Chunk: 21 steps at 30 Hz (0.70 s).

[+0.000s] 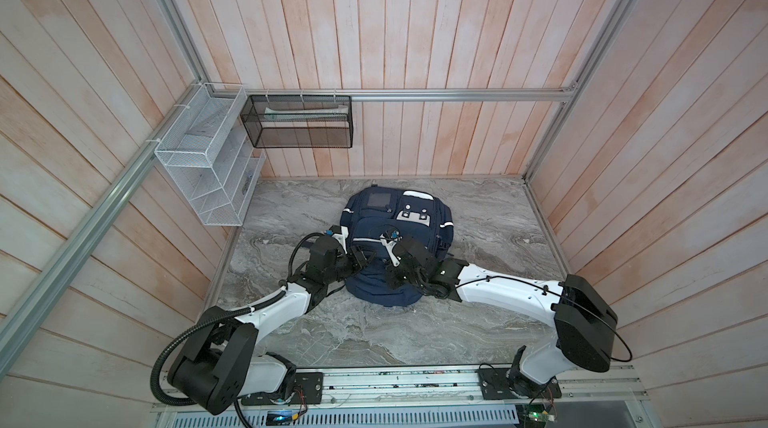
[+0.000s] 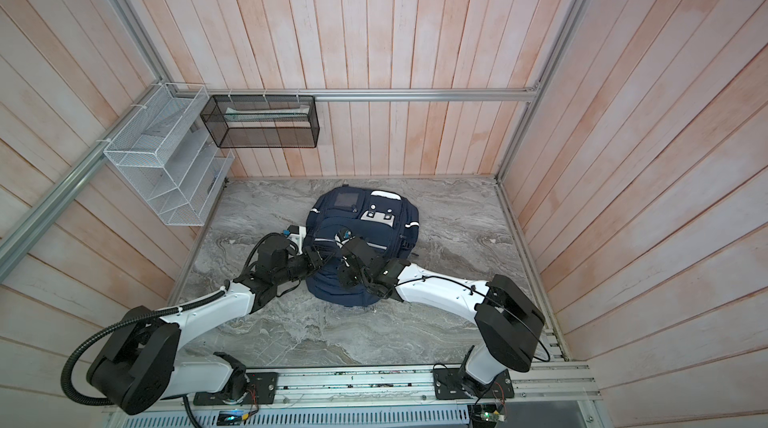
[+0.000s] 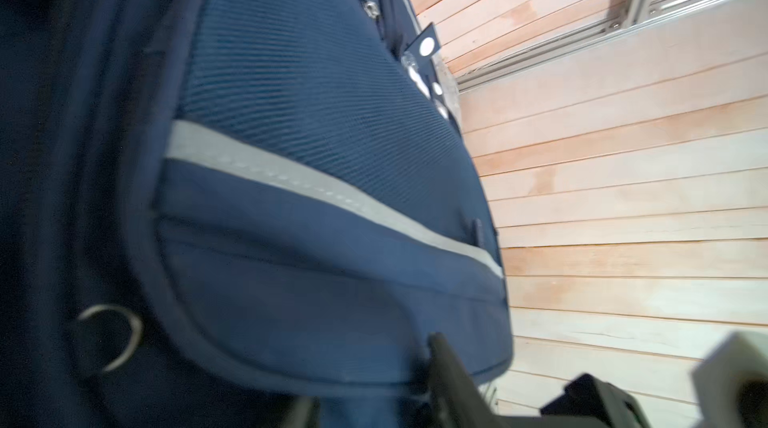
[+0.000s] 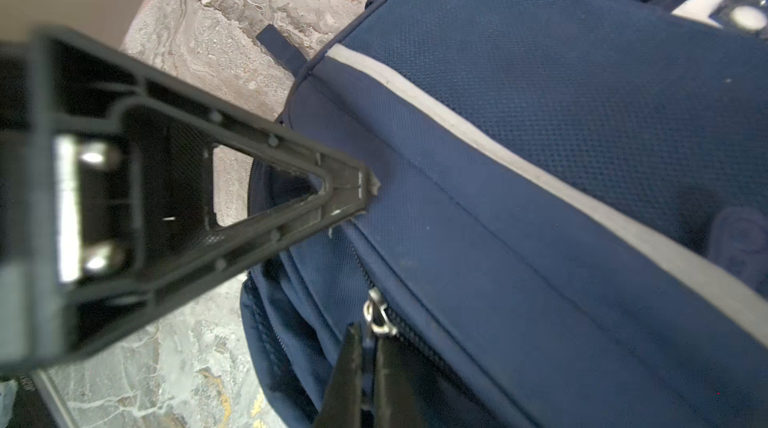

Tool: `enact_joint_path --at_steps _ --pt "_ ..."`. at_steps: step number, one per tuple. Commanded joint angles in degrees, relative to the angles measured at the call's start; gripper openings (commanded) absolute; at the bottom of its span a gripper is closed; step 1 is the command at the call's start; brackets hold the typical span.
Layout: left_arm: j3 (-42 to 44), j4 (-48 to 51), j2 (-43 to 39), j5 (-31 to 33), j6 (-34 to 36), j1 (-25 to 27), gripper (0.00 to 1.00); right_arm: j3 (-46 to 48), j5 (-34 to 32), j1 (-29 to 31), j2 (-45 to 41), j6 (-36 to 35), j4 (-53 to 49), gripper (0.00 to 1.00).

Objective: Pack the student bag

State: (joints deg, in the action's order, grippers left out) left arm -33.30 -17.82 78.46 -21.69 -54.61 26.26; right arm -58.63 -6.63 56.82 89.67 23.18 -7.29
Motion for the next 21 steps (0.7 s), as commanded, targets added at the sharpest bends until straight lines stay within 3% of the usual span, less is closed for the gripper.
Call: enact_joint_path --at_steps 1,2,8,17,21 --pt "-2.3 0.8 1.6 0.2 4.1 -0.4 0.04 1.7 0.4 1.2 -2.3 1.0 0.8 0.0" --pt "-1.7 0.6 1.2 -0.4 4.1 -1.1 0.0 2.2 -1.2 1.1 -2.8 1.2 -0.5 0.0" --pt "-0.7 5.3 -3.6 -0.3 6.7 -4.6 0.0 4.2 -15.5 -0.5 -5.3 6.5 -14.7 0.0" --pt "1.2 9.7 -6.0 -1.8 8.7 -9.5 0.0 7.6 -16.0 -6.0 -9.6 9.2 -22.8 0.0" --pt "1.9 9.9 -6.1 -2.1 9.5 -9.5 0.0 9.1 -14.1 -11.4 -11.2 5.6 -20.5 0.0"
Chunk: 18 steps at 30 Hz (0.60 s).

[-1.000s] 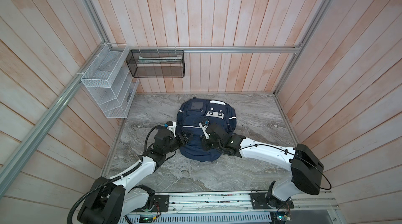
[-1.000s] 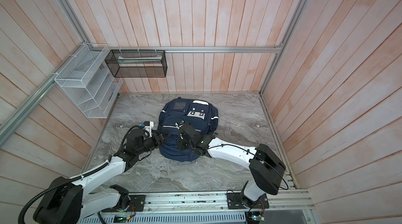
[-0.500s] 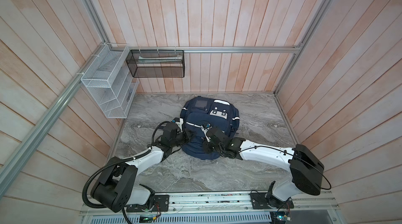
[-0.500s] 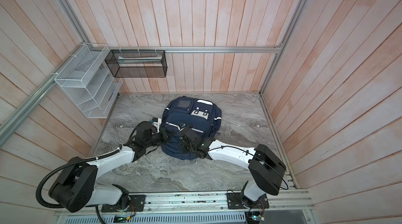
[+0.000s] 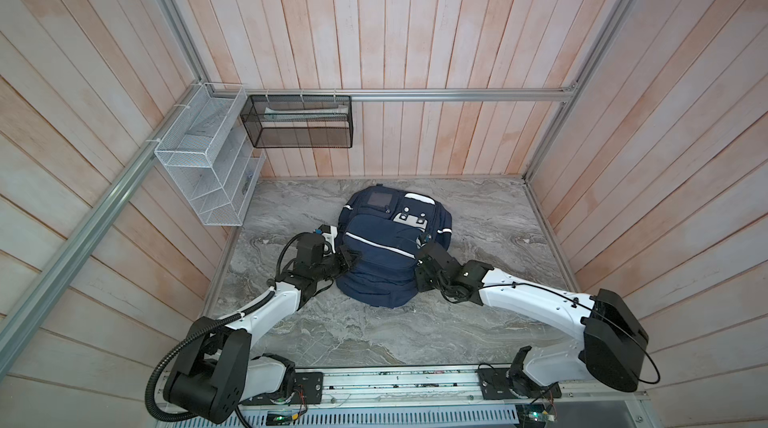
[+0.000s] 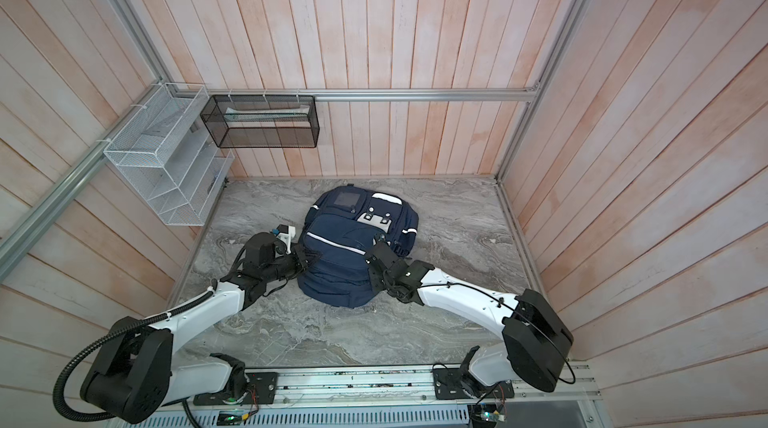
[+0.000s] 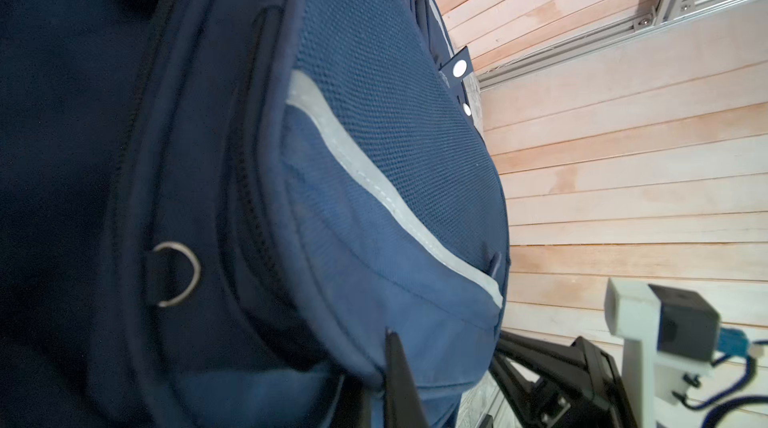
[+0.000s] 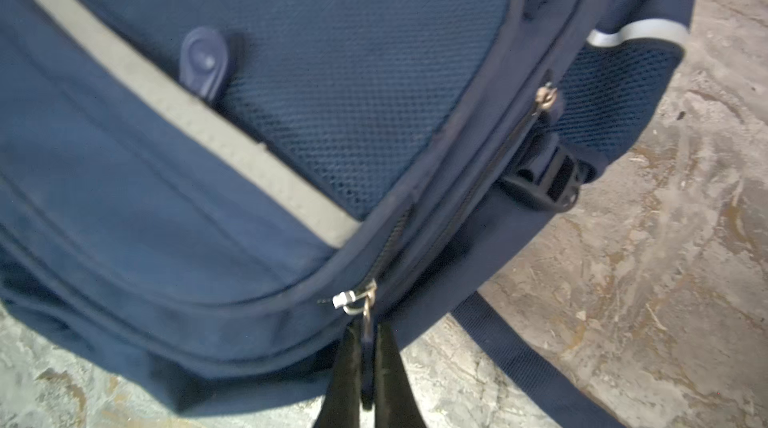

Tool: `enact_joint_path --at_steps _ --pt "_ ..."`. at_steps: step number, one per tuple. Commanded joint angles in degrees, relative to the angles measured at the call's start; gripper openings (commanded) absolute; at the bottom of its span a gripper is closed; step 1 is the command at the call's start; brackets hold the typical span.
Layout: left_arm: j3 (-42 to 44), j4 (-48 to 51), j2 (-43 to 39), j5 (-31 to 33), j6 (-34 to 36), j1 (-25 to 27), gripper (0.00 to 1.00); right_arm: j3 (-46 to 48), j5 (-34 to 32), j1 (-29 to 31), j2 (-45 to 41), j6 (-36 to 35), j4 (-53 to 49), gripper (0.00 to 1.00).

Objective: Pack the student bag

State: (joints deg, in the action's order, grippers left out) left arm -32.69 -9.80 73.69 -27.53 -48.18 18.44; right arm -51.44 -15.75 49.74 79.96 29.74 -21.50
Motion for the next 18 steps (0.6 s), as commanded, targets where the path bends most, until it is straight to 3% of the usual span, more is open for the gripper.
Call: enact_joint_path --at_steps 1,7,10,14,18 --pt "1.6 2.0 -1.3 3.8 3.0 -1.6 0.0 1.4 -4.7 -6.0 -1.4 -2.5 -5.8 0.0" --pt "2.4 3.4 -1.9 3.1 4.1 -1.7 0.0 -6.7 -5.2 -12.4 2.1 -12.1 -2.9 0.0" --pt "2.9 3.9 -2.8 3.0 4.4 -1.7 0.0 -9.7 -7.9 -14.5 5.4 -15.0 -2.4 0.0" --pt "3.3 4.3 -3.8 2.7 5.0 -1.7 0.0 -11.6 -6.6 -17.1 8.2 -18.2 -1.5 0.0" --pt "3.2 4.8 -4.1 2.3 5.6 -1.6 0.0 -12.6 -11.9 -17.3 9.0 -18.5 -0.3 0.16"
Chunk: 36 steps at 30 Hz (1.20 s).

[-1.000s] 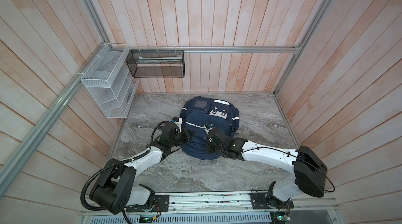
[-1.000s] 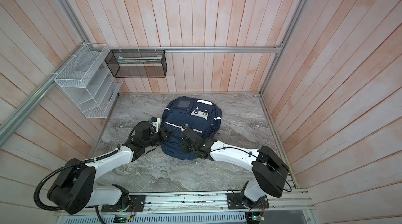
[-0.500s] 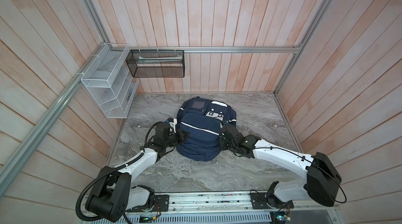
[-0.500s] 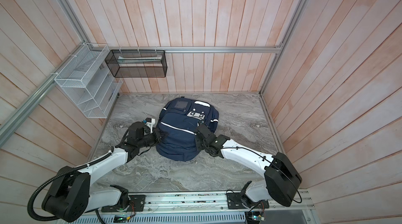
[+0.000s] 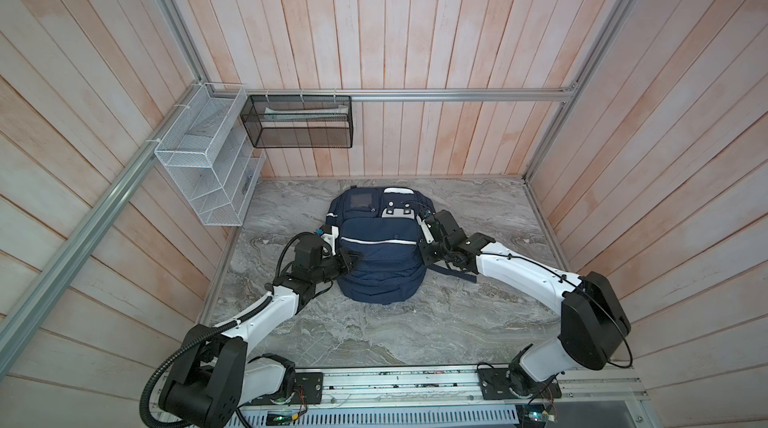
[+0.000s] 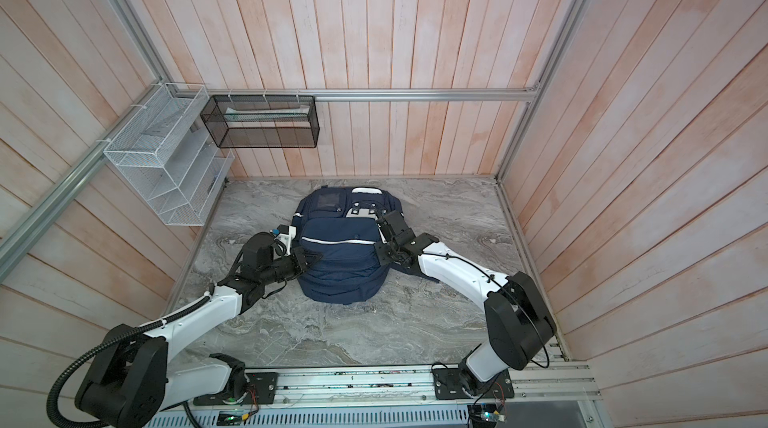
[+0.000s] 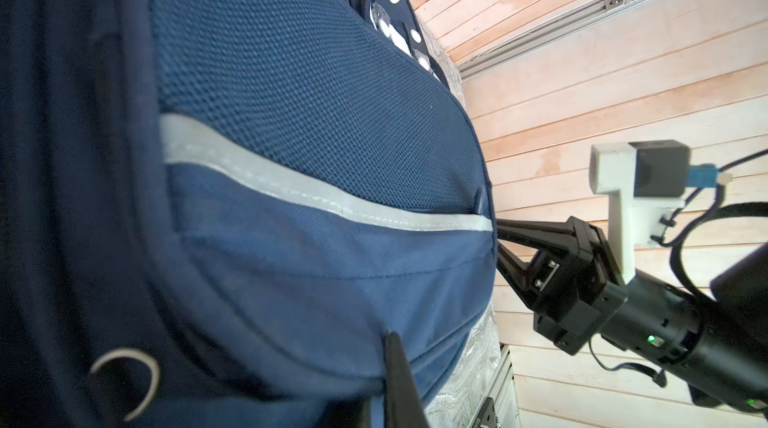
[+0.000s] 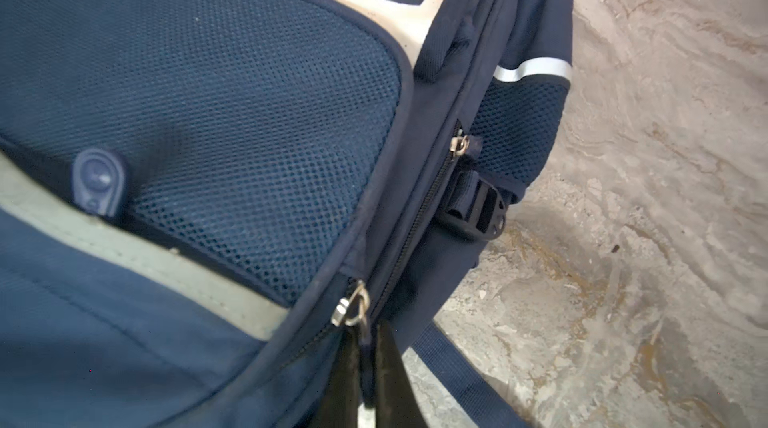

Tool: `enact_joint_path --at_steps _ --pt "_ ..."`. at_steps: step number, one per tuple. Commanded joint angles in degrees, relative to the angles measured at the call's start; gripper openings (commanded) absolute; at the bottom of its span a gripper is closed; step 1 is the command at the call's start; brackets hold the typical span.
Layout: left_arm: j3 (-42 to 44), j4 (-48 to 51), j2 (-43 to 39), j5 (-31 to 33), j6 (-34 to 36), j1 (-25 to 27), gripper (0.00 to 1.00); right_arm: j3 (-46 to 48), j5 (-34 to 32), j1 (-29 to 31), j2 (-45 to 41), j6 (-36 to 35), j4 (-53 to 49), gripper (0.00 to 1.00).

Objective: Pack the student bag

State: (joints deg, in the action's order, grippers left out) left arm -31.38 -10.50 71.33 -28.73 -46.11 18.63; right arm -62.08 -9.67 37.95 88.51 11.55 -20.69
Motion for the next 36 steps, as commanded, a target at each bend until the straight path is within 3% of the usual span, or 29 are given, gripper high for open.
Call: enact_joint_path --at_steps 1,9,10,11,12,13,14,17,20,22,24,27,33,36 --pt "2.0 5.3 -1.8 3.4 3.5 -1.8 0.0 -2.3 -18.4 -5.7 0.4 -0.2 -0.8 0.22" --pt "2.3 4.4 -3.7 2.1 3.2 -1.8 0.0 -2.3 -16.6 -7.8 -1.3 2.4 2.8 0.28" --pt "2.4 3.9 -4.4 1.8 3.4 -1.9 0.11 -1.5 -16.0 -7.8 -2.9 2.6 3.5 0.28" --pt "2.4 3.2 -5.4 1.4 3.9 -1.9 0.32 0.2 -15.2 -7.8 -5.1 2.4 5.5 0.31" --pt "2.2 2.8 -6.4 1.2 4.4 -1.9 0.5 2.0 -14.5 -7.8 -7.4 2.1 7.8 0.47" --pt "1.9 2.1 -7.5 0.9 5.3 -1.8 0.68 4.4 -14.3 -7.9 -10.2 2.0 10.8 0.94" --pt "1.2 1.8 -8.7 0.7 6.8 -1.8 0.8 7.2 -14.8 -7.8 -13.2 1.5 14.8 0.98" --pt "-1.8 2.8 -11.2 6.5 12.9 -1.9 0.88 12.2 -16.8 -8.1 -19.7 -2.4 22.8 0.98" --pt "-4.9 4.6 -13.0 19.7 20.5 -1.9 0.93 17.9 -18.9 -11.4 -23.6 -4.0 32.1 0.98" --pt "-4.0 1.9 -13.6 30.4 26.7 -1.9 1.0 21.3 -13.5 -17.1 -23.7 -2.8 36.5 0.98" --pt "-1.7 -4.1 -12.4 42.5 31.3 -1.9 1.0 26.4 -9.3 -23.6 -22.0 0.2 43.9 0.97" --pt "2.7 -15.1 -9.4 53.0 40.2 -2.4 1.0 32.2 -7.6 -31.4 -19.3 1.4 55.2 0.95" --pt "6.0 -20.5 -0.6 53.8 49.3 -8.4 1.0 37.6 -7.7 -36.2 -11.0 -6.1 67.6 0.96" --pt "8.7 -24.7 2.1 46.8 47.8 -14.9 1.0 38.8 -3.6 -36.8 -8.4 -8.8 67.3 0.95"
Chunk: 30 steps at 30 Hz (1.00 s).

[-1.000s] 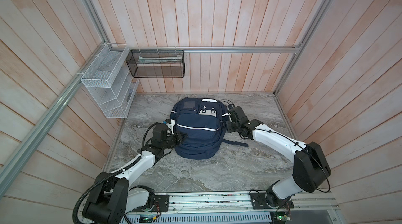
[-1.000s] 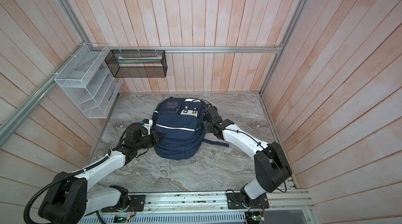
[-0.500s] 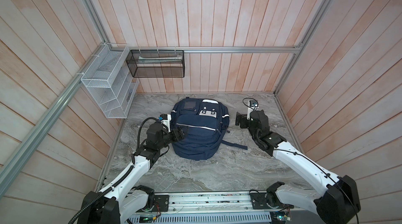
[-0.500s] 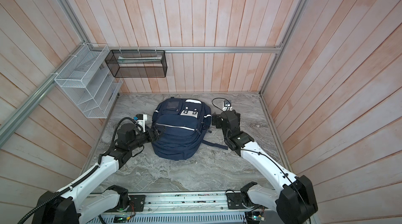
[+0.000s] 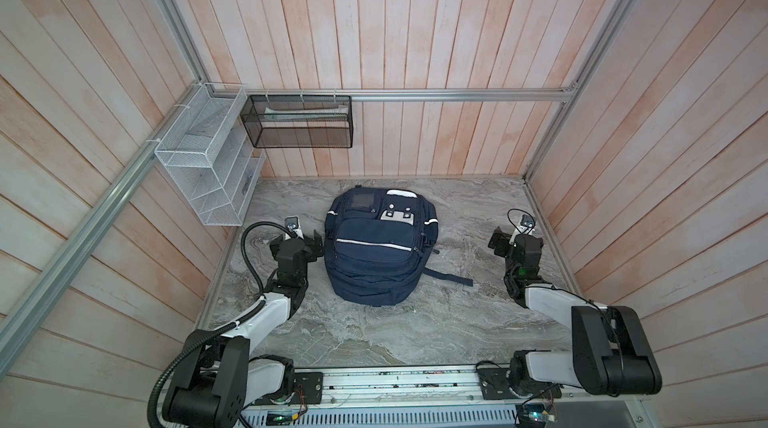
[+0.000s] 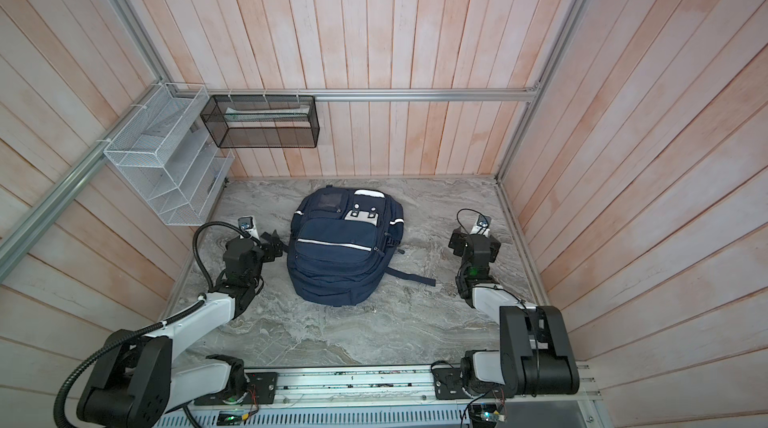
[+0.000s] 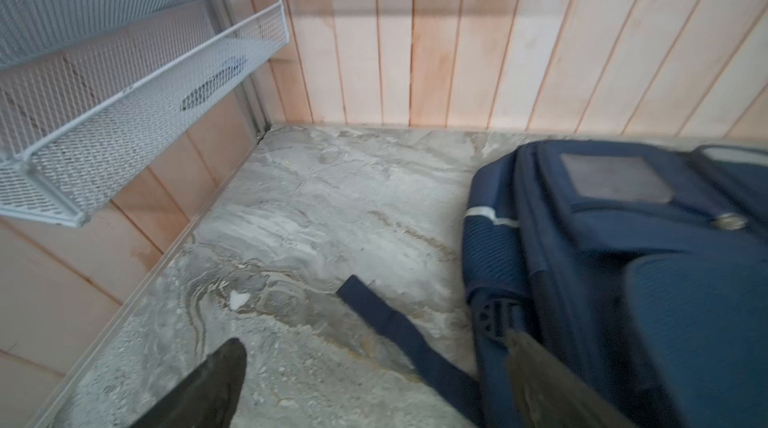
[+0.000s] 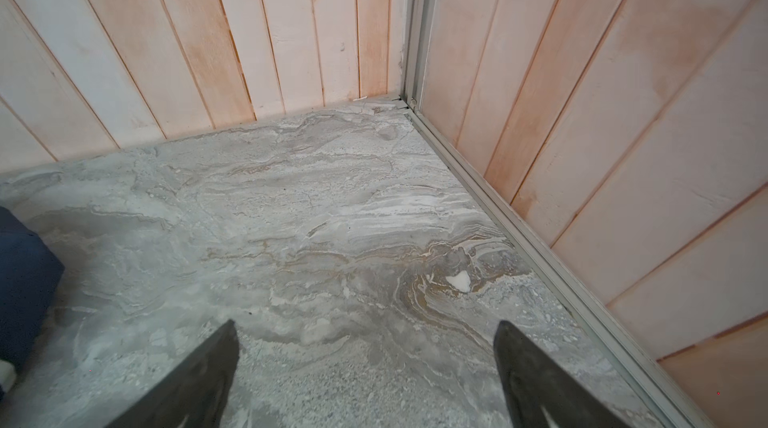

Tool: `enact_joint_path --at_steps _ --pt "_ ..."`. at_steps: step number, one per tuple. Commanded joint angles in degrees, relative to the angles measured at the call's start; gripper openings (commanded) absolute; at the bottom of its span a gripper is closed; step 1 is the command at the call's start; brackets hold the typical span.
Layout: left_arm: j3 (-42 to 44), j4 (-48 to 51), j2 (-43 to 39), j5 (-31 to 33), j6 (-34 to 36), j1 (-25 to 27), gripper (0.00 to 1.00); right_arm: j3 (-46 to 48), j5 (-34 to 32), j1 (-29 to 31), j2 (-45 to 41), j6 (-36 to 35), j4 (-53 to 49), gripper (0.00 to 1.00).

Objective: Pack the student bag

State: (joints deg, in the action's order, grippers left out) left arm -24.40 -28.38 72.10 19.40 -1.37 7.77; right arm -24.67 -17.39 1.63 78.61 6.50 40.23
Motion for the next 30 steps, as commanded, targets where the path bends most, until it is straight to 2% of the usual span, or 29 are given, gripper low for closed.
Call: enact_joint_path --at_steps 1,2,4,6,8,9,10,11,13,15,30 --pt "2.6 -8.4 1.8 -7.3 0.9 -6.8 0.99 2.7 3.9 -0.6 2.4 -3.0 9.1 0.96" --pt "3.7 -11.4 2.6 -12.2 -0.5 -8.8 0.99 5.0 3.5 -0.7 3.2 -2.2 14.5 0.98" --pt "6.6 -21.8 6.5 -17.3 -2.7 -11.3 0.99 8.2 3.4 -0.6 3.5 -4.2 21.8 0.98" --pt "4.0 -19.9 8.2 -19.8 -2.7 -11.5 0.98 7.5 6.2 -1.7 4.4 -3.7 20.1 0.98" --pt "5.2 -27.8 13.0 -21.3 -2.5 -11.5 0.96 10.1 7.3 -1.9 8.3 -3.8 30.0 0.98" --pt "5.7 -32.8 15.6 -20.2 -2.0 -11.0 0.95 11.7 8.3 -2.0 9.4 -4.1 32.8 0.98" --pt "6.7 -31.4 14.7 -18.7 -1.8 -10.2 0.95 12.6 8.1 -2.0 10.0 -4.1 35.4 0.98" --pt "7.2 -32.9 14.8 -15.9 -2.0 -9.6 0.96 12.8 7.8 -2.0 10.3 -4.0 36.0 0.98" --pt "8.9 -38.3 17.0 -14.5 -1.1 -8.6 1.0 11.9 7.5 -1.9 9.6 -3.9 33.1 0.98" --pt "8.5 -36.4 16.6 -14.5 -1.2 -8.5 1.0 11.0 8.0 -1.9 8.4 -3.8 29.3 0.98" --pt "8.3 -36.2 16.5 -14.4 -1.2 -8.5 1.0 11.0 9.3 -2.5 8.4 -3.8 29.2 0.98"
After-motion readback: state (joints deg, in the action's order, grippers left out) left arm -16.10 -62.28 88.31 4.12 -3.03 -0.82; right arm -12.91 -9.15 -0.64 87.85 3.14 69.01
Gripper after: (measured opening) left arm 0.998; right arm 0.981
